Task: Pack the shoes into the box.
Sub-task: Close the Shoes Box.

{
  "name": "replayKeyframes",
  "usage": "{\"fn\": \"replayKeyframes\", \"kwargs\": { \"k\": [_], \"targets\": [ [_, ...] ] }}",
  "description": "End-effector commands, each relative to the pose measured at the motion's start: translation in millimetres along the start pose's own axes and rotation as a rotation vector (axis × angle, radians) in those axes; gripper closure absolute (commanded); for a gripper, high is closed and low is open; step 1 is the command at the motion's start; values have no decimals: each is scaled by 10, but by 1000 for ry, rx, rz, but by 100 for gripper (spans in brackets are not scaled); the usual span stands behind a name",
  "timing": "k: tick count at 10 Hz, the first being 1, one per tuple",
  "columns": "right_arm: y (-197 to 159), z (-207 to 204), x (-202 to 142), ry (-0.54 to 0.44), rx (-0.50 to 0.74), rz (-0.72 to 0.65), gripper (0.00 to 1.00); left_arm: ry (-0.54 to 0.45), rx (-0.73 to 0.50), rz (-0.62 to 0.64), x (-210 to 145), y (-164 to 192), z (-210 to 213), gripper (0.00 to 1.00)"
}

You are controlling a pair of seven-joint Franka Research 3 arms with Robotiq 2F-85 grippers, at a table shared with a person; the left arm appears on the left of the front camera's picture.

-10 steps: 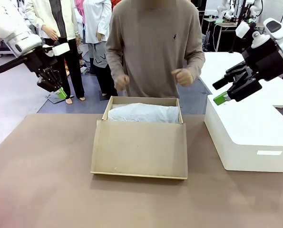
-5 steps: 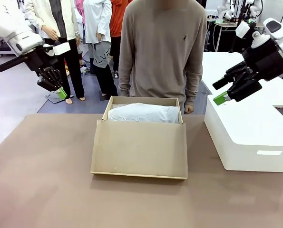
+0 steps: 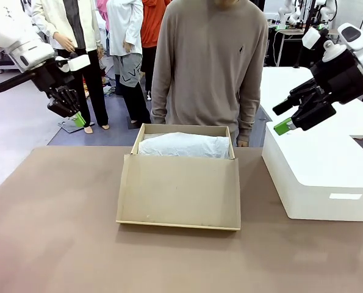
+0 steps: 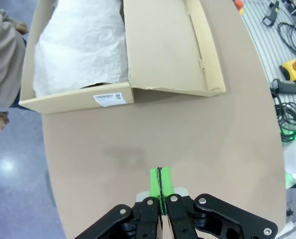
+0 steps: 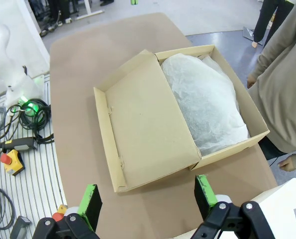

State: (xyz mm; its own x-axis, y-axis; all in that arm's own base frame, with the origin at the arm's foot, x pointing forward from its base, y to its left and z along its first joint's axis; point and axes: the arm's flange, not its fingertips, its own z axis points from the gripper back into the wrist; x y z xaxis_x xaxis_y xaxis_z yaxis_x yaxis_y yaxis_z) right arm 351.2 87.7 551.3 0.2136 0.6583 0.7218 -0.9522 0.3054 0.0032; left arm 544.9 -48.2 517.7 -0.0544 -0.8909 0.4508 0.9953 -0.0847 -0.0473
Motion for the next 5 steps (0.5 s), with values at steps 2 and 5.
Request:
{"fn": "replayKeyframes", "kwargs": {
  "k": [2,5],
  "targets": [
    [-25,-18,11,-34,11,21,0,-79,39,5,-158,12,-219,100],
    [-25,-18,11,-34,11,21,0,-136,2,2,-322,33,-576,100]
  ]
}}
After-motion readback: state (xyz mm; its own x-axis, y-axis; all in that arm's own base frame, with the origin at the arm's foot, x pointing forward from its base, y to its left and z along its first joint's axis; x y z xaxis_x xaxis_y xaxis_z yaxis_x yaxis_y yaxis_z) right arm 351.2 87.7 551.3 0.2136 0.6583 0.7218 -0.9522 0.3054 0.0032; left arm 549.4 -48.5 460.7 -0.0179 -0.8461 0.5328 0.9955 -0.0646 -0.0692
